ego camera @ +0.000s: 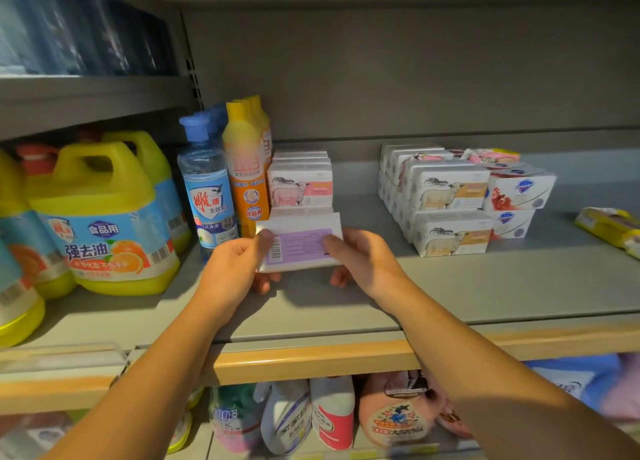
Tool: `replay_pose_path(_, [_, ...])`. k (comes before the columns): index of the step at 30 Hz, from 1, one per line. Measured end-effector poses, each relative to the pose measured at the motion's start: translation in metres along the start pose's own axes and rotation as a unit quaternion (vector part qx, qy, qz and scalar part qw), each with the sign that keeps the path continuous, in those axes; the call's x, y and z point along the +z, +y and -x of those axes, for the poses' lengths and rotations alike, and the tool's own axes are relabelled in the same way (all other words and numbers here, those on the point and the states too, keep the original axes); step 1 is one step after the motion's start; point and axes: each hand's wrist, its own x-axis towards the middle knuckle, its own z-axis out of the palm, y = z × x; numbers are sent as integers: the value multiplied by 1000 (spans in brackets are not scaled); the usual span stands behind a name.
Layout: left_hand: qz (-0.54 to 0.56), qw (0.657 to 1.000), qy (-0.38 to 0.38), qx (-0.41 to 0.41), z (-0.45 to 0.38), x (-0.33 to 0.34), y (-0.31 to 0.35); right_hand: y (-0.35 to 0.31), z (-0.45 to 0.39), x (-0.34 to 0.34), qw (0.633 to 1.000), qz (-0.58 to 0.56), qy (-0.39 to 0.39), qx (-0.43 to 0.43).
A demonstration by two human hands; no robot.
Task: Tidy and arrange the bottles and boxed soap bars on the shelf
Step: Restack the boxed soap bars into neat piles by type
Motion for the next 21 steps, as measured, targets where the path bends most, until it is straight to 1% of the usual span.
replay_pose_path(8, [-12, 1000, 1, 0, 3, 2, 3, 2, -1, -3, 1000, 20, 8, -3])
replay_pose_path(11, [1, 1000, -2, -10, 2, 2, 4, 3, -1, -5, 999, 38, 10, -15])
replay_pose_path(15, [-10, 1000, -1, -13, 2, 3, 4, 5, -2, -7, 998, 48, 13, -37])
replay_pose_path(16, [-21, 1000, 3, -2, 2, 3, 4, 5, -2, -7, 998, 35, 11, -46])
replay_pose_path(18, [-69, 996, 17, 45, 4, 4, 4, 5, -2, -8, 998, -14, 3, -59])
replay_pose_path(20, [-101, 991, 25, 81, 5, 5, 5, 6, -2, -9, 994, -89, -10, -55])
replay_pose_path(21, [-103, 991, 21, 85, 5, 6, 6, 5, -2, -8, 991, -127, -19, -43])
